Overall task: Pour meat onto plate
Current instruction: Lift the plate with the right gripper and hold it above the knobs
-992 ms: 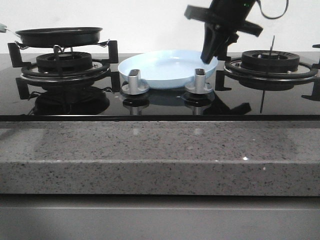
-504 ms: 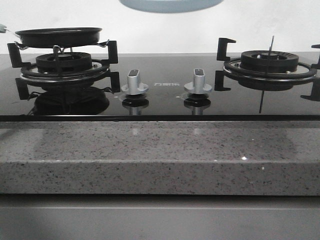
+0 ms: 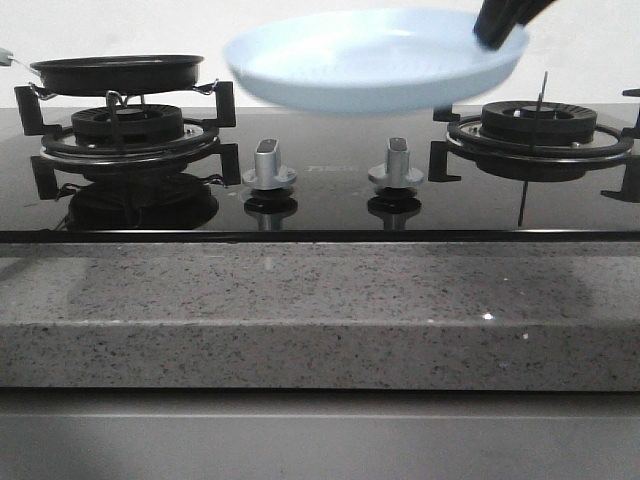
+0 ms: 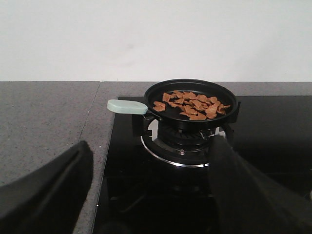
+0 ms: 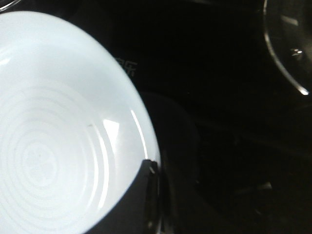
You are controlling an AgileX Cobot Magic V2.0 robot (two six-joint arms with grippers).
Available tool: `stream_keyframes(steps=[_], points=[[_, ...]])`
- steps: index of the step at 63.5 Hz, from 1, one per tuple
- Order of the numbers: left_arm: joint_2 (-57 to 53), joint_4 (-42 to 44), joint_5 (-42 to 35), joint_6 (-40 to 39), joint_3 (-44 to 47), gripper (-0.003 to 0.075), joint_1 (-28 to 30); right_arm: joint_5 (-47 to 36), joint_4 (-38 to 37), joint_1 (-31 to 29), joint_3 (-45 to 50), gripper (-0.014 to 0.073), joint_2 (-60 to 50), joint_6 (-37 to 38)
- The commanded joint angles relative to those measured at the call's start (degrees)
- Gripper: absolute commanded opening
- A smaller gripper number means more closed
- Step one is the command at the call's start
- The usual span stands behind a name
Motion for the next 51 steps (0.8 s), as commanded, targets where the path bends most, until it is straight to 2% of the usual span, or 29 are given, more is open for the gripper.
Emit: stream_keyframes(steps=[1, 7, 51], points=[[0.4, -0.5, -4.6, -0.4, -2.3, 0.0489, -0.4, -11.8, 2.5, 1.6, 4.2, -0.0059, -4.9, -0.2], [0.4, -0.5, -4.6, -0.4, -2.3, 0.0489, -0.4, -15.9, 2.9, 3.4, 8.0, -0.0059, -5.4, -0.2], [0.4, -0.5, -4.6, -0.4, -2.3, 0.0489, -0.4, -18.6, 3.0, 3.7, 8.3, -0.0059, -3.5, -0.2]])
